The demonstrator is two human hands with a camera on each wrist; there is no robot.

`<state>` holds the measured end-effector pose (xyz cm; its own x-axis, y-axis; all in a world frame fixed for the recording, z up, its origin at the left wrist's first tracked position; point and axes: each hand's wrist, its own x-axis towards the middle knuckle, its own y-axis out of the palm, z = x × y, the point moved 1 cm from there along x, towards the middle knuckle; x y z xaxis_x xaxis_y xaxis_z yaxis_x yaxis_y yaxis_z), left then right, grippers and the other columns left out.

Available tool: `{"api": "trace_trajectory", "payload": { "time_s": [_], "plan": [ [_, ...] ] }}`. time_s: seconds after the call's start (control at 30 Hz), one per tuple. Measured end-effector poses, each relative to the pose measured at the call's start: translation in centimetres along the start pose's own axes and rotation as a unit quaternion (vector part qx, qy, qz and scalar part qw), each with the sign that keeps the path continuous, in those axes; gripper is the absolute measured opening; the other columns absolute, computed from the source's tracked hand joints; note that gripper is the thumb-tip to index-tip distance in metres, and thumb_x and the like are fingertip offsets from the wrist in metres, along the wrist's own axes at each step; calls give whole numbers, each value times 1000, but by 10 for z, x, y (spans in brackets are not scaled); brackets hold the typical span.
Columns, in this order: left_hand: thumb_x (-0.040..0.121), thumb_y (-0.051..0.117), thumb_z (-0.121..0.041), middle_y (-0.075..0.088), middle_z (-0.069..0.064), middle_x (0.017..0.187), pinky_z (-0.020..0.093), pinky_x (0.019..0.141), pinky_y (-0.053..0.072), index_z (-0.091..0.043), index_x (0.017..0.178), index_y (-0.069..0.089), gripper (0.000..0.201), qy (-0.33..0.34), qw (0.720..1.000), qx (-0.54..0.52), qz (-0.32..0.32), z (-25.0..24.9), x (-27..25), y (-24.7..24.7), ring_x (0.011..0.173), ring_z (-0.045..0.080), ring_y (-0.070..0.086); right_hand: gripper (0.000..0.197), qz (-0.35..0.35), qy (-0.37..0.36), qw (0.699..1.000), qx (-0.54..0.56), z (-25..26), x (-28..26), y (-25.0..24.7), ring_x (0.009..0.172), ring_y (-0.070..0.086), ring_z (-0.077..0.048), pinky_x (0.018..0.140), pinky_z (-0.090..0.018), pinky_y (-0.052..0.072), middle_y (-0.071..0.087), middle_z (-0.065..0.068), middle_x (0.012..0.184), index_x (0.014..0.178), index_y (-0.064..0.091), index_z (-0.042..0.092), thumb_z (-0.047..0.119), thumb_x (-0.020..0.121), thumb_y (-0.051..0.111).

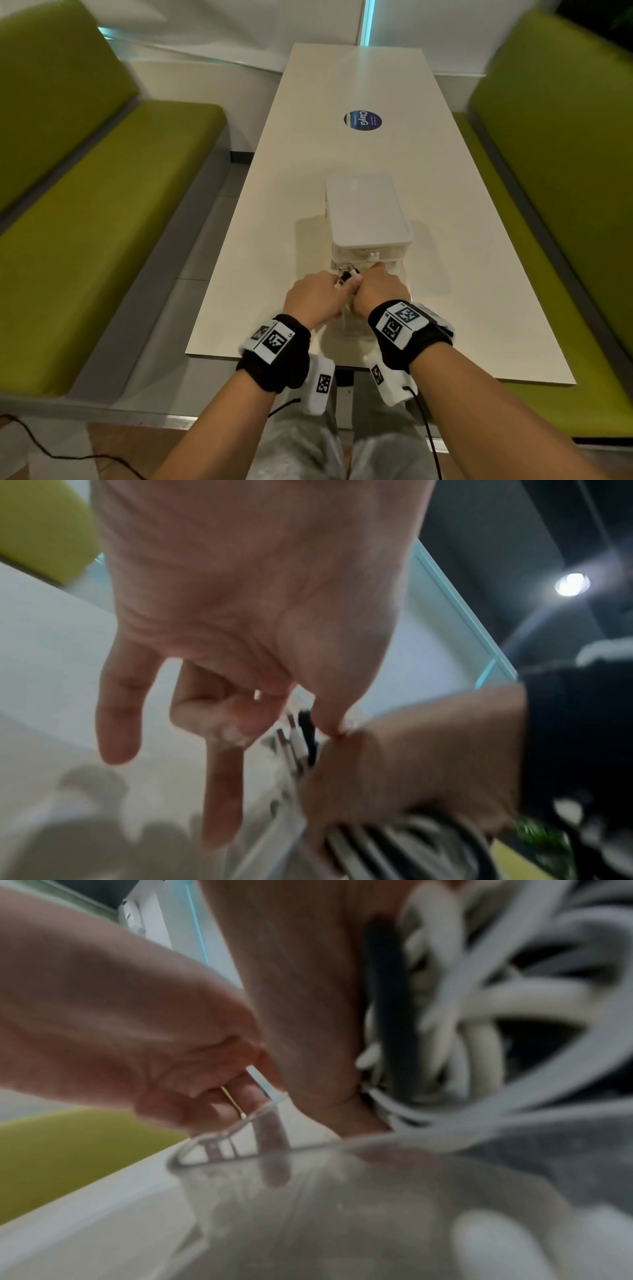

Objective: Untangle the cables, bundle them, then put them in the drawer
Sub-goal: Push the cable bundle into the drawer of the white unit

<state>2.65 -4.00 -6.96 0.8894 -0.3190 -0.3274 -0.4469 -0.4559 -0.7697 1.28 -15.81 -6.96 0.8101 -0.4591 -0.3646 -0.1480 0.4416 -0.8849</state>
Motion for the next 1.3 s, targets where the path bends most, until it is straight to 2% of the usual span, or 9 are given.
{"api": "trace_trajectory", "payload": {
  "time_s": [0.07, 0.17, 0.37, 0.57, 0.8, 0.93, 1.07, 1.17, 1.3],
  "plan": [
    [90, 20, -75, 70, 5, 78, 34, 68, 48, -16, 75, 61, 73, -13, 999, 37, -30, -3, 4, 9, 75, 25, 65, 41, 18, -15, 1000, -20, 0, 0, -2, 88, 62, -26, 69, -33, 44, 57, -3, 88, 120, 41, 10, 28, 88, 60],
    [91, 19, -74, 66, 6, 79, 34, 67, 44, -17, 73, 60, 73, -25, 999, 31, -32, -3, 6, 14, 78, 28, 63, 57, 39, -37, 997, -53, -1, 2, -5, 103, 64, -27, 77, -34, 48, 64, -8, 108, 130, 34, 6, 27, 85, 63],
    [91, 29, -71, 72, 10, 88, 37, 82, 51, -14, 70, 56, 66, -50, 998, 44, -21, -6, 19, 6, 86, 30, 67, 76, 77, -111, 989, -53, -5, 3, -13, 98, 64, -28, 80, -34, 52, 64, -10, 108, 137, 24, 1, 37, 83, 62],
    [95, 36, -62, 67, -1, 56, 29, 69, 49, -15, 65, 61, 61, -67, 995, 77, 1, -17, 22, -4, 62, 17, 65, 62, 151, -181, 970, -57, -18, 2, -31, 90, 57, -22, 70, -31, 45, 58, -5, 100, 127, 39, 7, 39, 82, 65],
    [90, 46, -61, 69, -4, 53, 25, 60, 44, -17, 62, 66, 56, -76, 992, 99, 11, -17, 33, -11, 61, 12, 68, 47, 74, -224, 970, -60, -25, -2, -23, 85, 56, -25, 71, -34, 44, 58, -4, 98, 119, 44, 14, 44, 86, 58],
    [85, 49, -59, 70, -6, 54, 25, 67, 49, -18, 66, 69, 50, -90, 993, 70, 40, -14, 40, -13, 63, 11, 70, 65, 37, -245, 968, -43, -28, -5, -16, 92, 61, -33, 75, -37, 48, 60, -12, 107, 139, 29, 20, 48, 86, 56],
    [84, 46, -55, 72, -3, 61, 28, 75, 54, -18, 72, 71, 46, -87, 992, 88, 18, -16, 43, -7, 67, 16, 70, 50, 9, -245, 969, -41, -28, -8, -12, 81, 58, -31, 72, -37, 48, 58, -11, 101, 129, 36, 25, 49, 89, 53],
    [85, 41, -59, 72, -1, 72, 31, 78, 54, -19, 74, 69, 50, -83, 990, 112, 0, -16, 47, -4, 73, 20, 69, 44, 4, -226, 973, -44, -26, -6, -8, 78, 52, -29, 70, -36, 44, 58, -12, 103, 124, 39, 19, 48, 92, 51],
    [94, 21, -68, 71, 4, 78, 37, 84, 46, -19, 68, 65, 71, -51, 993, 106, -23, -4, 39, 10, 80, 24, 64, 50, 30, -147, 988, 28, -20, 3, -7, 99, 60, -36, 76, -37, 44, 59, -17, 112, 122, 39, 7, 42, 90, 54]
  ]
}}
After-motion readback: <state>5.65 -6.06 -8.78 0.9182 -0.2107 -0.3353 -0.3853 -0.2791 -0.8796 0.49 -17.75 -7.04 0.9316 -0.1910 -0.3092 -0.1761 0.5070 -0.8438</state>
